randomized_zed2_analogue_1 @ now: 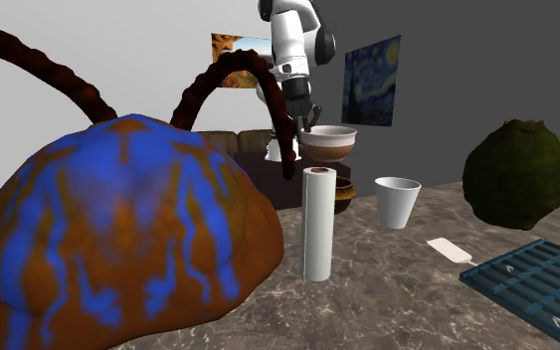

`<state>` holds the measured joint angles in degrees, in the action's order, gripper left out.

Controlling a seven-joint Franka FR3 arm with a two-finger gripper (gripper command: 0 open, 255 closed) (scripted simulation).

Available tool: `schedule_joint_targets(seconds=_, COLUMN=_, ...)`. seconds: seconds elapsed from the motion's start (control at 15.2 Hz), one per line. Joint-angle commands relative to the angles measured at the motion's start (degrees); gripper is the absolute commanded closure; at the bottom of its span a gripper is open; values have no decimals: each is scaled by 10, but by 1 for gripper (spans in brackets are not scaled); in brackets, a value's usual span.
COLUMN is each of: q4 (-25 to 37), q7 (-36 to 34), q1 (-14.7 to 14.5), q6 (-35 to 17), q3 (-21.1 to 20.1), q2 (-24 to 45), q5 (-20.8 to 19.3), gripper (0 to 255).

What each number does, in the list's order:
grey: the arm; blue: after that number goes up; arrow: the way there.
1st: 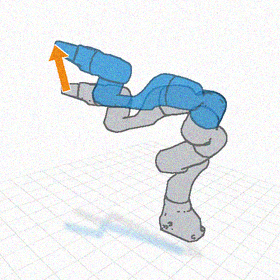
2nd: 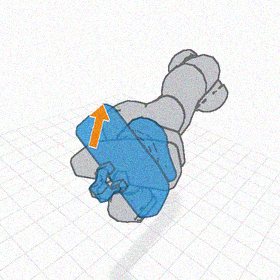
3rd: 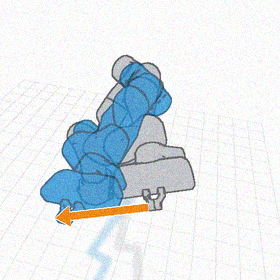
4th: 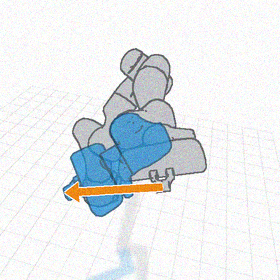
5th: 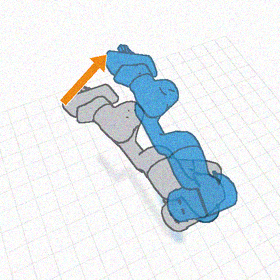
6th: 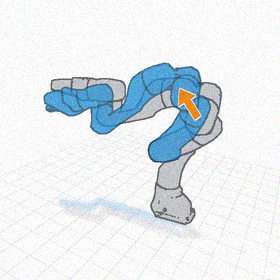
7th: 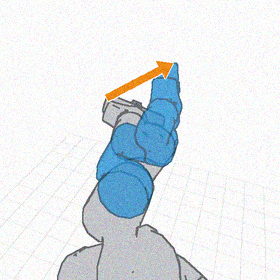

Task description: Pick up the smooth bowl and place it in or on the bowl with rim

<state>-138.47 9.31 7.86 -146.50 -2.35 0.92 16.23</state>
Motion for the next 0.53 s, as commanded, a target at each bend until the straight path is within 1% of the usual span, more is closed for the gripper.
schedule_joint_targets(seconds=0.0, q4=-43, q7=-14, q1=-8, q6=-7, q3=-8, q2=-39, q5=2, gripper=255)
schedule_joint_targets(seconds=0.13, q4=-84, q7=-29, q1=-17, q6=-13, q3=-18, q2=-76, q5=5, gripper=255)
schedule_joint_targets(seconds=0.46, q4=-92, q7=-13, q1=-21, q6=-56, q3=-19, q2=-41, q5=22, gripper=255)
